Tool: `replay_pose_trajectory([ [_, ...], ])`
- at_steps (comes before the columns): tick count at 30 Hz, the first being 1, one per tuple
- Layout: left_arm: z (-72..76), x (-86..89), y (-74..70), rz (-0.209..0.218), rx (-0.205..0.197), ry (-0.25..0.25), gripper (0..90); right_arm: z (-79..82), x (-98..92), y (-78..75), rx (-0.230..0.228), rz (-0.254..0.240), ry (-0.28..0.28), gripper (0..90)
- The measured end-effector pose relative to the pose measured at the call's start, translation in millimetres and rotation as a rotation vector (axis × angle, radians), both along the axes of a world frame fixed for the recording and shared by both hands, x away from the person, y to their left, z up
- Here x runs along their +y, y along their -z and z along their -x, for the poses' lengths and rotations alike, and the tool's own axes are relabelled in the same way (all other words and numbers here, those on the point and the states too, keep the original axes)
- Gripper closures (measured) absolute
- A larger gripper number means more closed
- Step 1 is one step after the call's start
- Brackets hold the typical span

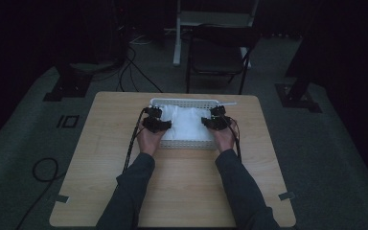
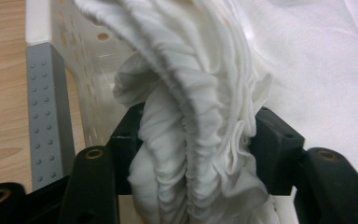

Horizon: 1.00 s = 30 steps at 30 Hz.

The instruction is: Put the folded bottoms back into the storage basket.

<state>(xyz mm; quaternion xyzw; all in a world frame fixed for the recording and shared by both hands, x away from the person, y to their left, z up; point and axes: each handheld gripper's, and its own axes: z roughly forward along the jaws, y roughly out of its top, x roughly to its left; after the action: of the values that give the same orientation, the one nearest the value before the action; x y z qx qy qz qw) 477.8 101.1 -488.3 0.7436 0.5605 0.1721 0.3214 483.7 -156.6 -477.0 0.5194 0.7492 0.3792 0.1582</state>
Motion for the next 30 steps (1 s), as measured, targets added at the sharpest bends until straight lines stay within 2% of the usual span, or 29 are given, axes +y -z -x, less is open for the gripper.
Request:
replay_pose_trajectory([
  [2,1.0,1.7,-0.6,-0.006,-0.001,-0.001,38.9,0.5,0.2,-0.2,-0.001,0.014,-0.001,59.3],
  [7,5.4,10.6,-6.1,0.015,-0.037,-0.001,35.6,3.1,-1.8,-3.5,-0.016,0.029,0.018,51.3],
  [10,9.4,15.0,-13.8,-0.012,-0.082,-0.015,34.3,5.5,-4.6,-8.6,-0.027,0.008,0.021,47.5],
  [12,12.7,17.9,-20.5,-0.016,-0.113,-0.020,34.6,8.0,-6.3,-13.5,-0.039,-0.006,0.023,46.2],
  [19,23.1,29.9,-34.8,0.025,-0.164,-0.006,34.2,18.5,-9.5,-23.6,-0.062,-0.008,-0.006,43.5],
  [22,29.8,35.0,-34.6,0.057,-0.183,0.007,34.0,24.1,-11.8,-23.6,-0.065,-0.011,-0.021,43.1],
  [26,39.4,40.2,-28.3,0.075,-0.195,0.017,33.0,33.1,-17.2,-21.4,-0.067,-0.032,-0.028,42.7],
  [30,49.3,45.7,-23.7,0.087,-0.207,0.014,31.9,44.7,-21.9,-20.1,-0.085,-0.031,-0.036,42.5],
])
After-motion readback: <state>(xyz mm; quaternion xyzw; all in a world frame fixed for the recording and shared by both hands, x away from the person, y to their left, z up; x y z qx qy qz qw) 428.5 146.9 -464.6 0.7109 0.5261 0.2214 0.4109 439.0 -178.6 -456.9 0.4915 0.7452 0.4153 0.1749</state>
